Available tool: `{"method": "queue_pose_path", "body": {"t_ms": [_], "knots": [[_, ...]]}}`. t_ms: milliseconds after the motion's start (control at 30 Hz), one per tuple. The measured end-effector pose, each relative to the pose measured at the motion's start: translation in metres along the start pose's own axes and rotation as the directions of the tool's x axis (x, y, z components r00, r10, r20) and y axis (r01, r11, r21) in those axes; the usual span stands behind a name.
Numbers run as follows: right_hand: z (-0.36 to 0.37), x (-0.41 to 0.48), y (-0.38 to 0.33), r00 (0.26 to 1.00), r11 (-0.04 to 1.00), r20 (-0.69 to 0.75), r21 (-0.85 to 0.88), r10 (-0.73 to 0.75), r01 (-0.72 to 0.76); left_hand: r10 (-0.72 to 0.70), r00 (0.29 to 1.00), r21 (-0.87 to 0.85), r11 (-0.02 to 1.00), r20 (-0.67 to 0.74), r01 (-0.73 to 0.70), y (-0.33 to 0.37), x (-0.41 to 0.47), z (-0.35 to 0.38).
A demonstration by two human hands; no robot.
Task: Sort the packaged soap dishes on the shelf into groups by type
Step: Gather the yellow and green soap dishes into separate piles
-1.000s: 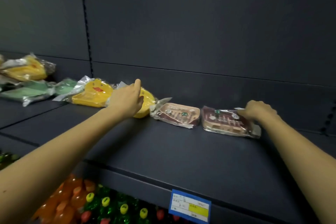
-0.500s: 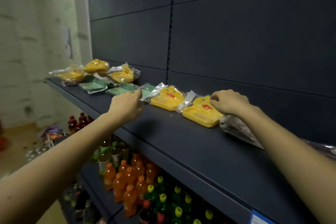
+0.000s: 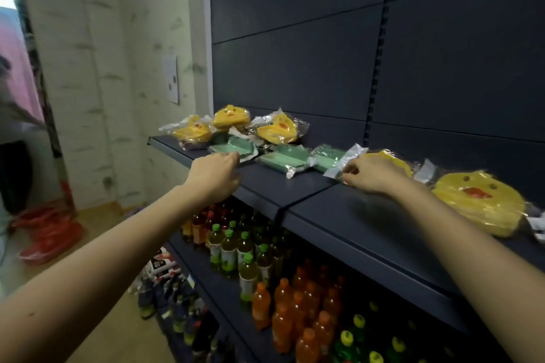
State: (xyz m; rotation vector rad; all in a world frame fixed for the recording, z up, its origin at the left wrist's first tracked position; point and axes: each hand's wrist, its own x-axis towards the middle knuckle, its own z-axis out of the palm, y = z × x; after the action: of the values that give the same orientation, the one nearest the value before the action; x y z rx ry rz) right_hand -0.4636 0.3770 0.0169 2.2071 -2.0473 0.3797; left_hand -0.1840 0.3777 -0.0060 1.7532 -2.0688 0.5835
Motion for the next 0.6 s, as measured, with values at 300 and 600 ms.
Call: {"method": "queue_pose_path", "body": {"t_ms": [300, 600], "knots": [[0.022, 0.056, -0.077, 0.998, 0.998, 0.026, 0.032, 0.053, -0.053, 0.037, 0.999, -0.048, 0.998, -0.002, -0.037, -0.087, 0.031, 0.033], [0.045, 0.124, -0.096, 0.994, 0.993, 0.017, 0.052, 0.107, -0.108, 0.071, 0.997, -0.125, 0.99, 0.01, -0.07, -0.12, 0.101, 0.09]]}}
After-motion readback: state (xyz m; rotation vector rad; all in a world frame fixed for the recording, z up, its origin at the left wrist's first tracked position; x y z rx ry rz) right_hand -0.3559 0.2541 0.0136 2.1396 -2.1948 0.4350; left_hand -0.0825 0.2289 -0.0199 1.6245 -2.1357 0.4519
